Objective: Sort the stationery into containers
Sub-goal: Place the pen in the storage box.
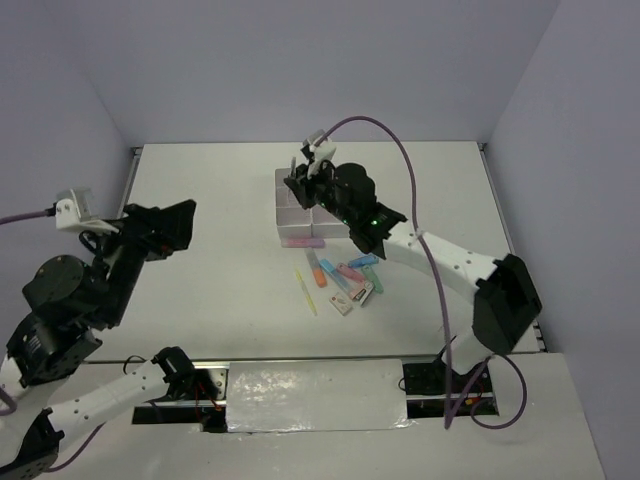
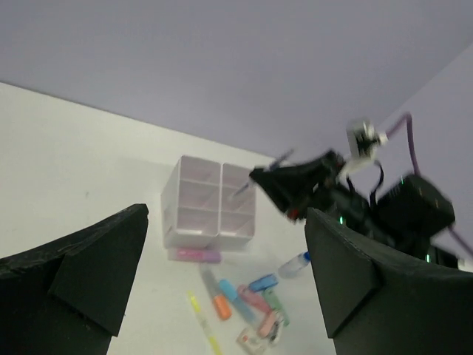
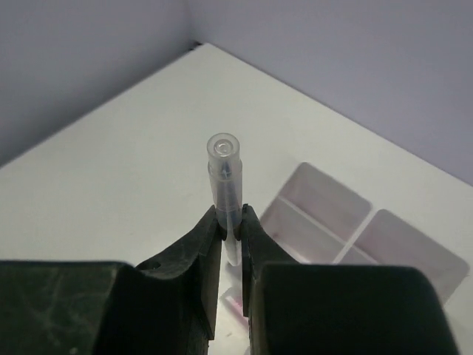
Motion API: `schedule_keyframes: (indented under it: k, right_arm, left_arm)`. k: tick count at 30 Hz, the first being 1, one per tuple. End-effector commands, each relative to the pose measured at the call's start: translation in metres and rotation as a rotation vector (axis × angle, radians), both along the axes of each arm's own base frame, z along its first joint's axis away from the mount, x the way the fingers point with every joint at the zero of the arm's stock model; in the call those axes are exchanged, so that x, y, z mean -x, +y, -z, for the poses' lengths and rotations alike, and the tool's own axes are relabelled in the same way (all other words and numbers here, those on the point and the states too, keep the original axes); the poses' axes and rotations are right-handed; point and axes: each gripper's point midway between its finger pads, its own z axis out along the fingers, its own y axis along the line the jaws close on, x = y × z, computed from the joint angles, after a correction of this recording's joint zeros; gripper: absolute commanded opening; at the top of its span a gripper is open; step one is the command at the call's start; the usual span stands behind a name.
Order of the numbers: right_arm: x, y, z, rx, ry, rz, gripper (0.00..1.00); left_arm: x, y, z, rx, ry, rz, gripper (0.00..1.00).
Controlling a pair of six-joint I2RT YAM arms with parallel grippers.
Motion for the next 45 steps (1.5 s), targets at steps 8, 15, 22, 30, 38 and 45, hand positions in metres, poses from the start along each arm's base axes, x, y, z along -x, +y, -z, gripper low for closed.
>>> schedule_keyframes:
  k: [8,15,22,30,38,45]
  right_arm:
    - [-0.125,0.000,0.010,0.011,-0.139,0.165,0.01]
    - [-0.162,-0.004,0.022,-0.004,-0.122,0.176,0.01]
    - [-0.162,-0.004,0.050,-0.010,-0.084,0.146,0.02]
    - [-0.161,0.003,0.072,-0.034,-0.035,0.125,0.03]
    - [-0.154,0.002,0.083,-0.053,0.000,0.110,0.15]
    - [-0.144,0.000,0.079,-0.056,0.016,0.098,0.59]
  left_arm:
    - [0.022,0.001,0.144,-0.339,0.172,0.132,0.99]
    - [0.024,0.002,0.150,-0.315,0.125,0.139,0.99]
    - [0.022,-0.005,0.156,-0.341,0.145,0.160,0.99]
    - [0.022,-0.007,0.156,-0.348,0.137,0.172,0.99]
    - [0.027,-0.005,0.151,-0.321,0.106,0.183,0.99]
    - [0.030,-0.006,0.149,-0.318,0.090,0.201,0.99]
